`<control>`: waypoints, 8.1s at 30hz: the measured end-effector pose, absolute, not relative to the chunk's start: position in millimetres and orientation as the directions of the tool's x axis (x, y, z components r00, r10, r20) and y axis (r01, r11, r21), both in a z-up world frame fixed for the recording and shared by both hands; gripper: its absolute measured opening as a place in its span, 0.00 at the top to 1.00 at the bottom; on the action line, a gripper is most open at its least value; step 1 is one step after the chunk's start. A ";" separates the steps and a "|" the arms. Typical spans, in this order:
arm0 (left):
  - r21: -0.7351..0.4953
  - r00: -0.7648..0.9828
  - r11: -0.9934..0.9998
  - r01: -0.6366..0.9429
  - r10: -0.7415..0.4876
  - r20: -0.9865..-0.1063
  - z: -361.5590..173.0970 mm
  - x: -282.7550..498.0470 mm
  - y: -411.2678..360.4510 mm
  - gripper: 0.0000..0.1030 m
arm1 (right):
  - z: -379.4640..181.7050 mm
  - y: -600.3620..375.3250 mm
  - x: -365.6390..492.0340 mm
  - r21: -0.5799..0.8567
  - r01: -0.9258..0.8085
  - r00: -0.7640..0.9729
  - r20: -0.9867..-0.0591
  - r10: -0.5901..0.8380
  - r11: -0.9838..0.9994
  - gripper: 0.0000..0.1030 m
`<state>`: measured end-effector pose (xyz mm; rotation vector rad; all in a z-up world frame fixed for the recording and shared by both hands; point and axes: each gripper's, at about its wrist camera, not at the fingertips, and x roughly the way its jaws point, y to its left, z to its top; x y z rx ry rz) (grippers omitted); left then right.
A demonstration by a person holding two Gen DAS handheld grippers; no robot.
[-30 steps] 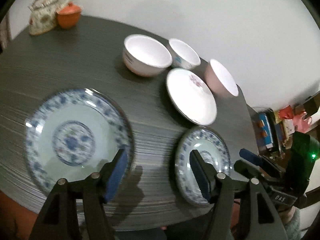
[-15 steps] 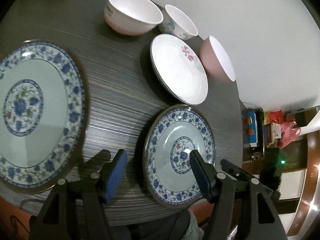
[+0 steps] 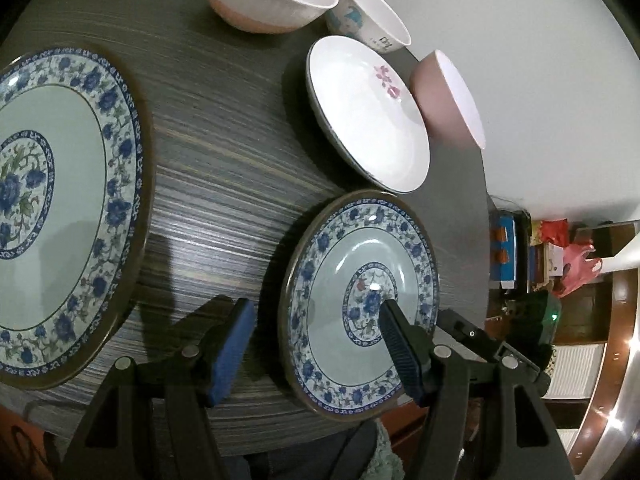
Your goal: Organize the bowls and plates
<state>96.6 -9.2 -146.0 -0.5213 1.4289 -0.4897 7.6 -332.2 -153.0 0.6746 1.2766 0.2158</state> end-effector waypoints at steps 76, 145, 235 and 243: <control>-0.466 0.325 0.884 -0.051 -0.426 -0.844 -87.0 99.4 160.2 0.84 | -97.8 -163.3 84.6 0.616 -0.095 0.266 -0.742 0.616 0.782 0.87; -0.272 0.325 0.937 -0.219 -0.192 -0.926 -148.8 105.1 203.5 0.71 | -116.0 13.5 109.5 0.185 -0.290 0.233 -0.938 0.257 0.939 0.61; -0.332 0.473 0.926 0.182 -0.378 -0.796 -126.1 215.8 -81.6 0.34 | -129.6 -254.9 141.1 0.192 0.095 0.546 -0.830 0.110 0.977 0.54; -0.334 0.432 0.925 0.179 -0.379 -0.819 -148.2 237.2 -94.0 0.34 | -144.6 -264.2 163.0 0.226 0.084 0.526 -0.837 0.150 0.970 0.57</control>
